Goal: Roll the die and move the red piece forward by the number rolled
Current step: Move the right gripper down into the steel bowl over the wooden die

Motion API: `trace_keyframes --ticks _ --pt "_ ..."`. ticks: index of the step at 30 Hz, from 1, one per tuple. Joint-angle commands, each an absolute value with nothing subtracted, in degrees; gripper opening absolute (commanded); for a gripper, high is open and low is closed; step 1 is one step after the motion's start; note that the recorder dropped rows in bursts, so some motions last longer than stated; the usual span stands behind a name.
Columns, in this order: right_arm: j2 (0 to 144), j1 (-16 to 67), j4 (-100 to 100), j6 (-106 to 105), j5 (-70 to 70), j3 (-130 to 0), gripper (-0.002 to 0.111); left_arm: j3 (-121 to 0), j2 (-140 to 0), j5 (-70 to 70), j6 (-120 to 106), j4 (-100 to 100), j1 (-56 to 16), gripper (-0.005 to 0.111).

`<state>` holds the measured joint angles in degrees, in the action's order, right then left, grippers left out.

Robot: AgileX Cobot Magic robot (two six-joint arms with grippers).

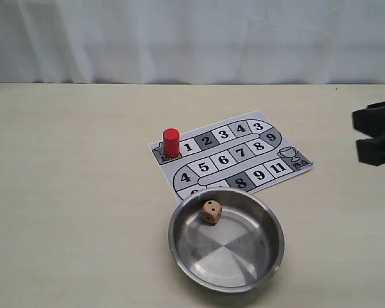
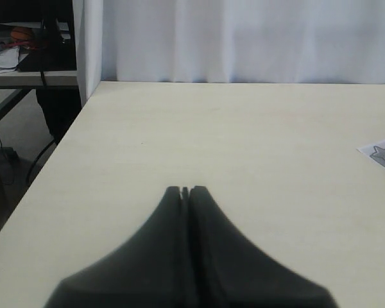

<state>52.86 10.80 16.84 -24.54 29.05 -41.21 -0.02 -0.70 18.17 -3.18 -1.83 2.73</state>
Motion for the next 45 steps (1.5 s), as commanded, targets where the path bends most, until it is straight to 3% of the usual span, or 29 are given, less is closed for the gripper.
trace_keyframes --ticks 1,4,14,20,45 --pt "59.3 17.4 17.2 -24.3 33.4 -44.3 0.039 0.0 -0.7 17.6 -3.2 -1.8 2.7 0.000" --pt "64.3 21.3 17.2 -19.3 36.5 -46.0 0.053 0.0 -0.7 17.6 -3.2 -1.8 2.7 0.000" --pt "82.5 32.8 17.1 -12.1 35.8 -52.6 0.054 0.0 -0.7 17.6 -3.2 -1.8 2.7 0.000" --pt "87.2 33.0 17.5 -11.3 31.9 -52.6 0.062 0.0 -0.7 17.6 -3.2 -1.8 2.7 0.000" --pt "101.3 33.0 17.5 -12.8 17.8 -52.6 0.062 0.0 -0.7 17.6 -3.2 -1.8 2.7 0.000"
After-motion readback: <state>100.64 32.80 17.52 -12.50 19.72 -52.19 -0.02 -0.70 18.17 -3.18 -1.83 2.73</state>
